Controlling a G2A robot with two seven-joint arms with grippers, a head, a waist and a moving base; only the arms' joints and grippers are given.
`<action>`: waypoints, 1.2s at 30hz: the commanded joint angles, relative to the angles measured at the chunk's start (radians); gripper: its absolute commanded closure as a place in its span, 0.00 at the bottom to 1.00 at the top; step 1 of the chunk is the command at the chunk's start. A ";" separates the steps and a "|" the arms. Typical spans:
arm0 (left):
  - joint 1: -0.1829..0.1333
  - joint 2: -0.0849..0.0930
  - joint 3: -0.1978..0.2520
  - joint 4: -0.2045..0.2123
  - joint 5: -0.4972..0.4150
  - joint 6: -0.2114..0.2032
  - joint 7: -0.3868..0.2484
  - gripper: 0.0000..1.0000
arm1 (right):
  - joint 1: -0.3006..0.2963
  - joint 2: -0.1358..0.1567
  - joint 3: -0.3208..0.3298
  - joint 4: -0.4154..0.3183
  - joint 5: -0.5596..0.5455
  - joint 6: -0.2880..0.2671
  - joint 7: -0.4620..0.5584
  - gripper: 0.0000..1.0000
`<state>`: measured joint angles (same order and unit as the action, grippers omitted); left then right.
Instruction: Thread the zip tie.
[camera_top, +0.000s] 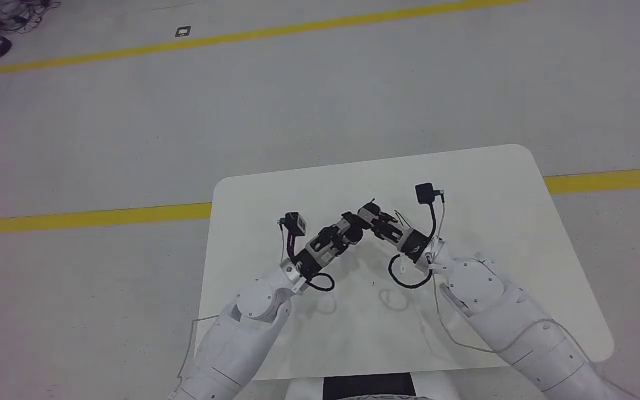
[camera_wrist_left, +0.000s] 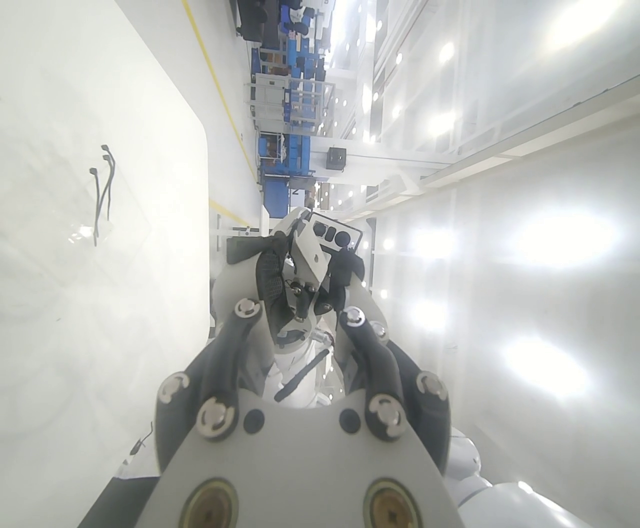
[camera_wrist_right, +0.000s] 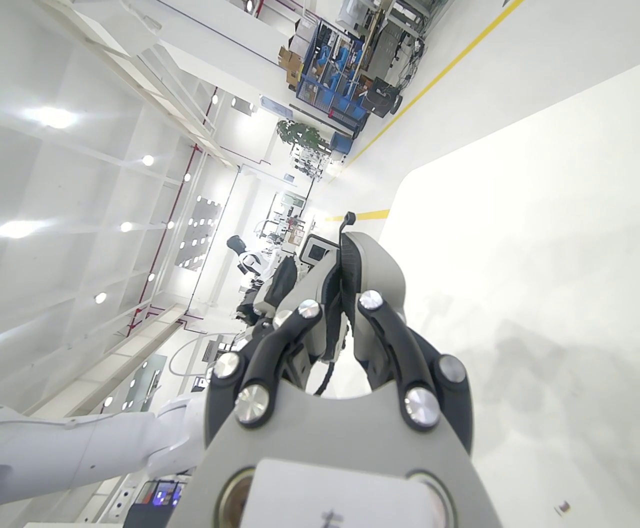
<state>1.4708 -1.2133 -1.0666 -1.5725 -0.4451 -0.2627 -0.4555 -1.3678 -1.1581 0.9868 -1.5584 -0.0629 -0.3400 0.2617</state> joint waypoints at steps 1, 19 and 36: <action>-0.001 0.000 0.001 0.000 0.000 0.001 0.000 0.82 | -0.001 -0.001 0.002 -0.001 -0.001 0.000 0.001 1.00; 0.003 0.004 0.001 0.001 0.002 -0.002 0.013 0.91 | -0.015 -0.007 0.020 -0.009 -0.018 0.000 0.017 1.00; 0.001 0.008 -0.002 0.014 -0.002 -0.016 0.011 1.00 | -0.011 -0.015 0.017 -0.008 -0.035 0.000 0.034 0.00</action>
<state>1.4714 -1.2053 -1.0685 -1.5596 -0.4492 -0.2753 -0.4455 -1.3794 -1.1725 1.0043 -1.5674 -0.0992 -0.3400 0.2955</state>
